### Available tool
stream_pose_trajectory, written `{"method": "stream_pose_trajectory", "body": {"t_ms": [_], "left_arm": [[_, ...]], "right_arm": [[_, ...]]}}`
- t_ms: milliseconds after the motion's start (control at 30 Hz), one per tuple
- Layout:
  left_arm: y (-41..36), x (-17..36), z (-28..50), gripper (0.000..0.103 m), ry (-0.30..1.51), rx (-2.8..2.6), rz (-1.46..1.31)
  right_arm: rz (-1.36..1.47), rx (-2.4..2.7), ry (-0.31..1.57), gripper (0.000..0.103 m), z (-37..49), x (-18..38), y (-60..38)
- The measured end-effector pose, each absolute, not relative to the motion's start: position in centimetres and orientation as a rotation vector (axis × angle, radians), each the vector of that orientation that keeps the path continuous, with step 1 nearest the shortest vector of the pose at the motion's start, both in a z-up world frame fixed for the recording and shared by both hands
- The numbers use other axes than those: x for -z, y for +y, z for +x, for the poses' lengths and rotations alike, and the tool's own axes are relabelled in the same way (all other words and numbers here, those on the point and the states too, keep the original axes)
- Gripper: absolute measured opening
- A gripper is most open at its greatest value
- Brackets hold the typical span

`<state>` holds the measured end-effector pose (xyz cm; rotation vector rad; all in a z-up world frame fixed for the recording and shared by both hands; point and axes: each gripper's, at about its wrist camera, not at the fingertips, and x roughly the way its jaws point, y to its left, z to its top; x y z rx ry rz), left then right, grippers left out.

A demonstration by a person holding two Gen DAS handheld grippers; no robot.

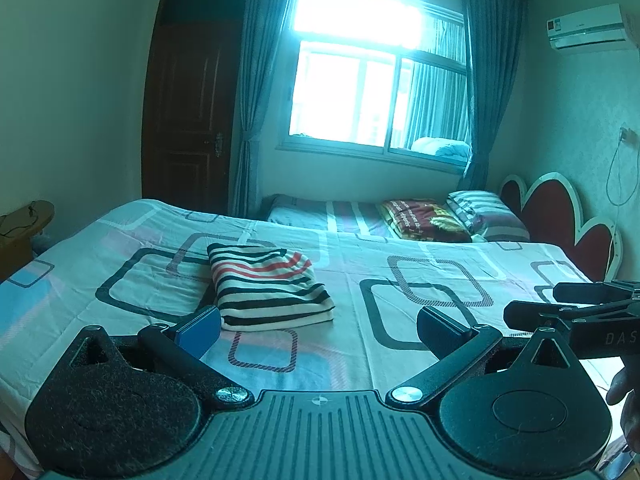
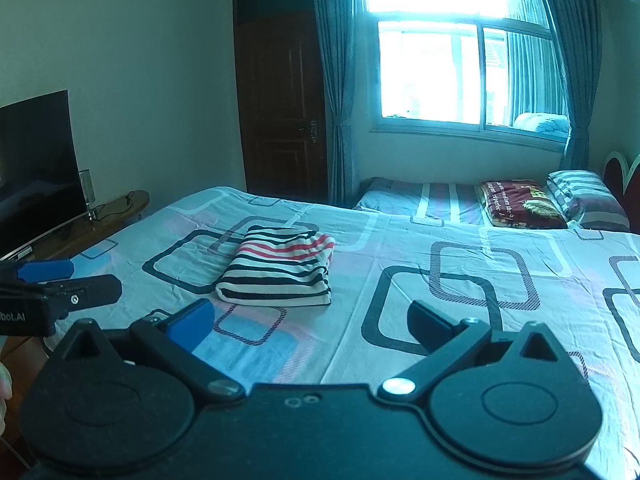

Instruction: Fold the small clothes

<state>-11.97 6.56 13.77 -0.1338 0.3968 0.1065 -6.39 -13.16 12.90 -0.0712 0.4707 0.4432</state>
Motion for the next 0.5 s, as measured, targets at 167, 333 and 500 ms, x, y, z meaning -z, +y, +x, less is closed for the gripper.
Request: {"method": "stream_pose_trajectory", "body": {"t_ms": [167, 333, 500], "left_arm": [[6.58, -13.75, -11.97, 0.103, 0.395, -0.106, -0.132], [6.59, -13.74, -11.97, 0.103, 0.395, -0.106, -0.132], [6.57, -13.74, -12.04, 0.103, 0.394, -0.108, -0.131]], "right_arm": [[-0.072, -0.443, 0.47, 0.102, -6.44, -12.92, -13.14], [-0.071, -0.443, 0.47, 0.102, -6.5, -12.92, -13.13], [-0.072, -0.444, 0.47, 0.102, -6.52, -12.94, -13.11]]}}
